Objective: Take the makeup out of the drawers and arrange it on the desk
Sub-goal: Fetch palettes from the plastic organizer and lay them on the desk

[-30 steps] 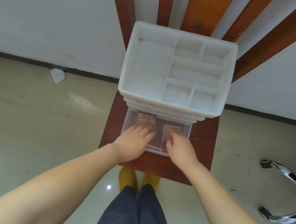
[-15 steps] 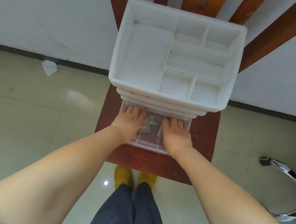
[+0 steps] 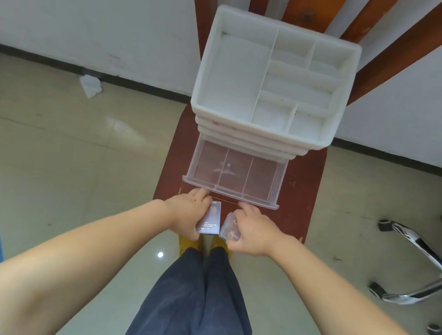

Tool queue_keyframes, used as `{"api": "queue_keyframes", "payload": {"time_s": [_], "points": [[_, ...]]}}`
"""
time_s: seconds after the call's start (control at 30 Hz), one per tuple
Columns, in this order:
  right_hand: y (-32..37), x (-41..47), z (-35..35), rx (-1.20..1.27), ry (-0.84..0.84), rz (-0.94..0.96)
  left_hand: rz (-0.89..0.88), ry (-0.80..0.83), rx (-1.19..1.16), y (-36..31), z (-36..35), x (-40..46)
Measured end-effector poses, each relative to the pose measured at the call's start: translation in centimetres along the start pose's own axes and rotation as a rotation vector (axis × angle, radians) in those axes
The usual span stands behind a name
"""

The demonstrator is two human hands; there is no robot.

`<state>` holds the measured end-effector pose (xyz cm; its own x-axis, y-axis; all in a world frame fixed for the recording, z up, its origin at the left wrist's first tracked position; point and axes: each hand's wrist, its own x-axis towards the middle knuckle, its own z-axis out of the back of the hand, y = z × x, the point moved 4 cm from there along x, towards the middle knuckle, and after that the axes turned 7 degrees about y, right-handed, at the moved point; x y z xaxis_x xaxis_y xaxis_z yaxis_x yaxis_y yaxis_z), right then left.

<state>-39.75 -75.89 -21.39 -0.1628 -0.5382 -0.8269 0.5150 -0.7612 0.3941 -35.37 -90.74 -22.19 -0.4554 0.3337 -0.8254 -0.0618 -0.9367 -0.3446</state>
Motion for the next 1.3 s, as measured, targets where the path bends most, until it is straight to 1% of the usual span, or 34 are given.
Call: {"api": "queue_keyframes", "payload": {"time_s": [0.07, 0.2, 0.3, 0.5, 0.63, 0.73, 0.87, 1.0, 1.07, 1.17, 1.3], "points": [[-0.4, 0.6, 0.1, -0.030, -0.028, -0.020, -0.004, -0.022, 0.003, 0.0, -0.1, 0.3], [-1.3, 0.5, 0.1, -0.048, -0.019, -0.048, 0.015, -0.061, 0.060, 0.0, 0.1, 0.2], [-2.6, 0.6, 2.0, -0.021, -0.092, -0.069, 0.036, -0.098, 0.068, 0.4, 1.3, 0.8], [-3.8, 2.2, 7.0, -0.122, -0.203, -0.096, 0.098, -0.182, 0.101, 1.6, 6.1, 2.8], [-4.0, 2.4, 8.2, -0.138, -0.181, -0.120, 0.135, -0.178, 0.126, 2.0, 7.5, 3.1], [-2.9, 1.2, 7.6, -0.133, -0.168, -0.117, 0.139, -0.181, 0.088, 1.4, 7.1, 1.3], [0.8, -2.4, 7.8, -0.157, -0.231, -0.028, 0.130, -0.304, 0.008, 0.5, 6.2, -4.1], [6.2, -5.8, 9.7, -0.252, -0.354, 0.090, 0.218, -0.435, -0.117, 0.7, 5.6, -10.6], [9.3, -7.1, 10.7, -0.333, -0.399, 0.161, 0.284, -0.533, -0.194, 0.9, 5.2, -14.0], [14.2, -8.8, 11.5, -0.467, -0.420, 0.289, 0.415, -0.660, -0.330, 0.7, 3.5, -19.4], [20.7, -10.8, 10.3, -0.680, -0.357, 0.487, 0.631, -0.782, -0.546, -0.8, -2.2, -25.8]]}}
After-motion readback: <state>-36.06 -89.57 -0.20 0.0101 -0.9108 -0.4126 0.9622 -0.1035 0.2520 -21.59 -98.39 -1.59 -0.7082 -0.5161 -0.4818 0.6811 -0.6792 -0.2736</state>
